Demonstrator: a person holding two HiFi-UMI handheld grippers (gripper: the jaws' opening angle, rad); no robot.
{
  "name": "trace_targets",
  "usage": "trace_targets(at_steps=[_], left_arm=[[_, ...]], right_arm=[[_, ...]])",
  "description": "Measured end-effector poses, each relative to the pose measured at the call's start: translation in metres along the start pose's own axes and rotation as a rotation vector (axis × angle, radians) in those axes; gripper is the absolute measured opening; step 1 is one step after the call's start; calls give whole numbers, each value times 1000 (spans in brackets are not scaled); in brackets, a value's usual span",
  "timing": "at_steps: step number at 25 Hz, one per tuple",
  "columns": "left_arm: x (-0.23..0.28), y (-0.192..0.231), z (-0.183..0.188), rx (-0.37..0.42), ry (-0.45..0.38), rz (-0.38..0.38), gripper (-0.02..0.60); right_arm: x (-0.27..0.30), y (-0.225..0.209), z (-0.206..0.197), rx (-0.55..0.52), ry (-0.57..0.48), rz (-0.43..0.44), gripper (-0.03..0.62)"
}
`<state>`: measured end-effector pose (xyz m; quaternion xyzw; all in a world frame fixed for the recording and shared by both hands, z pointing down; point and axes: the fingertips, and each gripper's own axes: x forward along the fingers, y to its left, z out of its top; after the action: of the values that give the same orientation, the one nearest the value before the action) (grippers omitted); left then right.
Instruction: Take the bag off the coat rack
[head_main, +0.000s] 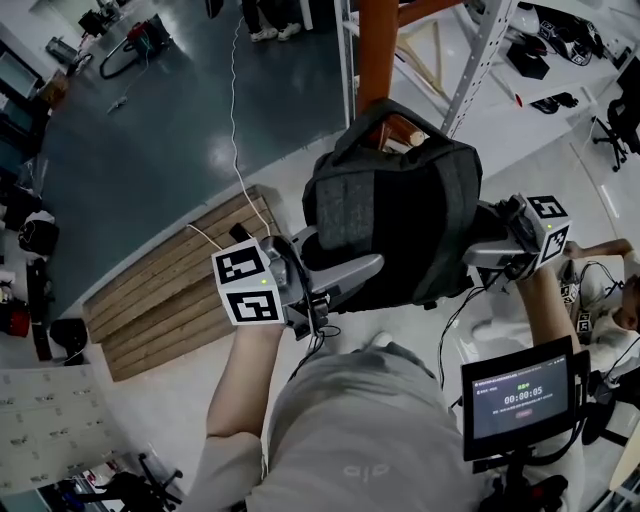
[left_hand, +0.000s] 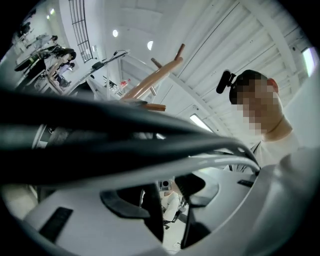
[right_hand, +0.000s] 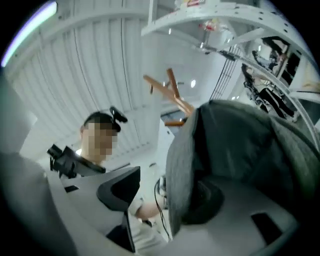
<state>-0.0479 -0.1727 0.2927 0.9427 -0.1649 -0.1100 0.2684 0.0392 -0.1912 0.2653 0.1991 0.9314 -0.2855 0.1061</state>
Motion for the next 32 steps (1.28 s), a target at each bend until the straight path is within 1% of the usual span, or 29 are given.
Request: trace_targets(at_steps=[1,2,3,4,5,6,9,12,13,15,17,21,25,28,32], left_arm=[[0,-2,2,7,-6,-5,195],[1,-2,6,14,-23,-3,193],[0,-1,12,19,-49,2,192],[-1,0,18,16,-78,5,166],[-3,1,24,6,-104,5,115],[-4,0,29,-9,-122,-2,46],[-6,-7,38,-49,-156,-45,34],[-9,-17,58,-84,-240,-111,34],[-10,-19,66,-89,-264,-122,34],[-10,-20,76,-81,-281,-119,34],[-9,-22,81,-70,-280,-114,34],[-2,-36,88,-35,-260,-142,34],[9,-47,91,-9,-230,-164,34],[12,-56,91,-11,-206,-182,34],[21,-62,92,-33,-171,-219,34]], right_arm=[[1,2,14,13,-80,21,255],[3,2,25,13,-127,22,253],[6,2,31,1,-143,7,243],[10,0,34,-17,-145,-16,125],[13,-1,36,-33,-148,-36,59],[15,0,38,-42,-157,-44,47],[17,6,53,-61,-230,-44,41],[18,10,69,-85,-296,-51,40],[19,11,73,-94,-310,-51,40],[21,12,80,-100,-334,-43,40],[22,14,85,-101,-362,-30,40],[23,28,98,-123,-404,8,40],[16,39,105,-154,-418,7,40],[14,49,106,-174,-426,-4,40],[5,60,107,-198,-450,-27,40]])
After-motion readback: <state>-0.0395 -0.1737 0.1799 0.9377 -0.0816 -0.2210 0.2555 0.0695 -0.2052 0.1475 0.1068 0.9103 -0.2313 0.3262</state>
